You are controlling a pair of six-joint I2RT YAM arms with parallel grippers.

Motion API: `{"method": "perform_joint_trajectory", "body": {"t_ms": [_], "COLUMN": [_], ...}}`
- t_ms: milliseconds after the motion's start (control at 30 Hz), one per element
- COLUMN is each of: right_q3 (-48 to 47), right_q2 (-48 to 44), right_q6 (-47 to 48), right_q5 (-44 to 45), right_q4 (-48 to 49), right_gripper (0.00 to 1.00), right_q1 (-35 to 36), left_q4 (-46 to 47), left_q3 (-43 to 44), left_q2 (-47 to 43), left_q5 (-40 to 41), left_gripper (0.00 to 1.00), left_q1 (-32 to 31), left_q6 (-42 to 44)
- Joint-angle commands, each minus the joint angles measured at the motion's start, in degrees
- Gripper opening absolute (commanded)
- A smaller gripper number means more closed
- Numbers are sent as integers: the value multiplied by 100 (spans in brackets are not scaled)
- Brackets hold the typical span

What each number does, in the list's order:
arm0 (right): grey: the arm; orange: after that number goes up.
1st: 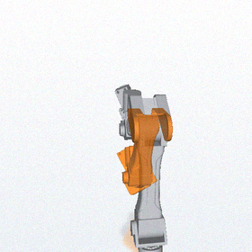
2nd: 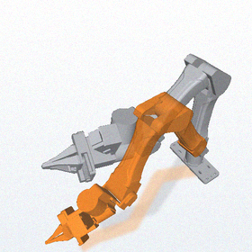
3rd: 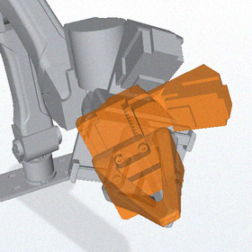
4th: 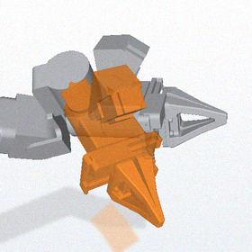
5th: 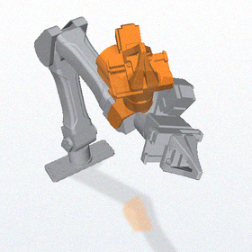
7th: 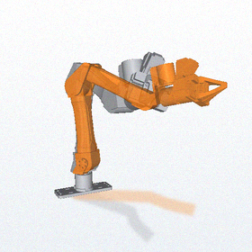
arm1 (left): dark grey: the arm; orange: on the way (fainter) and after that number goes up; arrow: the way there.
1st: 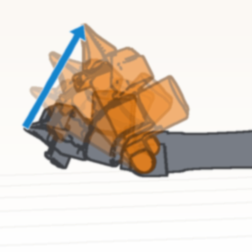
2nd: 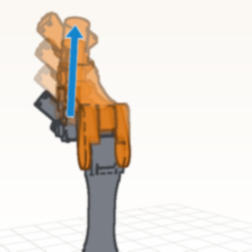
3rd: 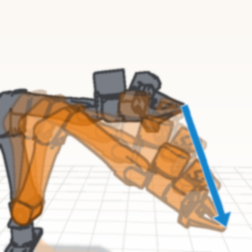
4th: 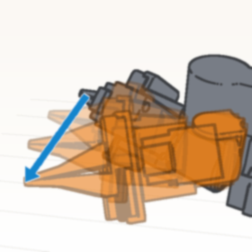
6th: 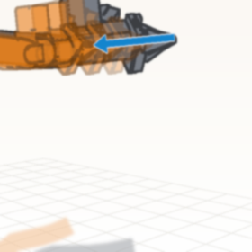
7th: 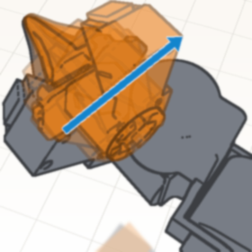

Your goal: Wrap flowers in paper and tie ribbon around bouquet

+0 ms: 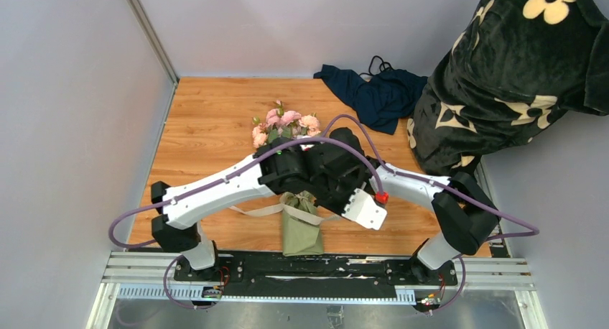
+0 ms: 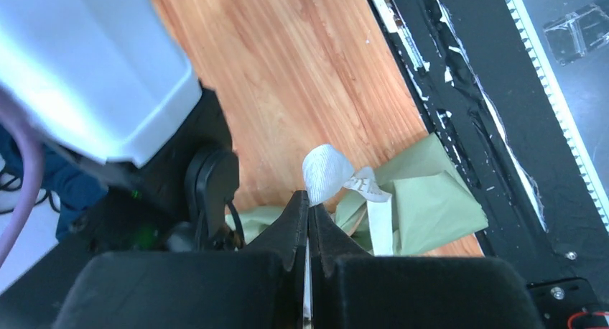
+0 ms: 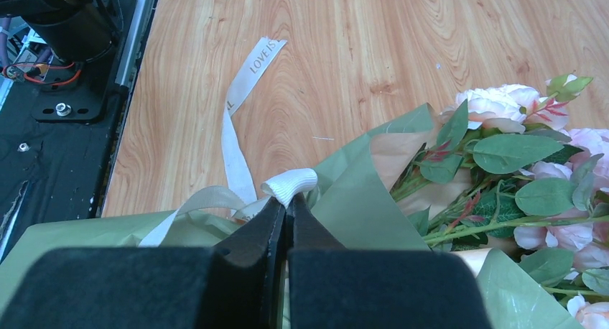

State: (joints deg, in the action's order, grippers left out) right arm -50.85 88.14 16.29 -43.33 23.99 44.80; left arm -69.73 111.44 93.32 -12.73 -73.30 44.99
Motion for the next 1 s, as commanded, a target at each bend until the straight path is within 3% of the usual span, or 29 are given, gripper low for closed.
{"method": "perform_joint_trajectory", "body": {"t_ms": [0,67,100,233,267,333,467,600,667,733,833,967], "right_q3": [-159,-146,-139,-211,-265,-317,-410,-496,-470,-449,-421,-362], "right_q2": [54,57,56,96,106,117,141,131,101,91,98,12], "right_q6": [73,108,117,230,271,300,352,335,351,416,589,995], "right_q5": [-211,-213,-216,-228,-228,-253,-264,-159,-13,73,56,6], "right_q4": [-93,-142,-155,-358,-429,-541,-707,-837,-809,-829,-865,-1059], "right_gripper": [0,0,0,0,0,0,0,0,0,0,0,0], "right_q1": [-88,-96,-102,-129,-128,-127,-120,-26,98,231,345,503], "left_q4": [-85,134,411,863,865,852,979,1945,2493,3094,3299,3461], "left_q3": [502,441,337,25,38,35,-387,-2026,-3312,-4435,-5594,-6381], "left_q2": [297,295,247,44,-12,-191,-950,-2399,-3212,-4076,-4760,-4852], "left_q5": [65,173,284,764,762,523,-84,-751,-879,-953,-1338,-1773], "left_gripper": [0,0,6,50,58,65,68,67,60,47,44,50], "left_q1": [-115,-115,-115,-75,-22,223,1069,2453,3075,3580,3913,4107], "left_q6": [246,306,326,406,301,-43,-486,-1226,-1191,-1249,-860,-885]}}
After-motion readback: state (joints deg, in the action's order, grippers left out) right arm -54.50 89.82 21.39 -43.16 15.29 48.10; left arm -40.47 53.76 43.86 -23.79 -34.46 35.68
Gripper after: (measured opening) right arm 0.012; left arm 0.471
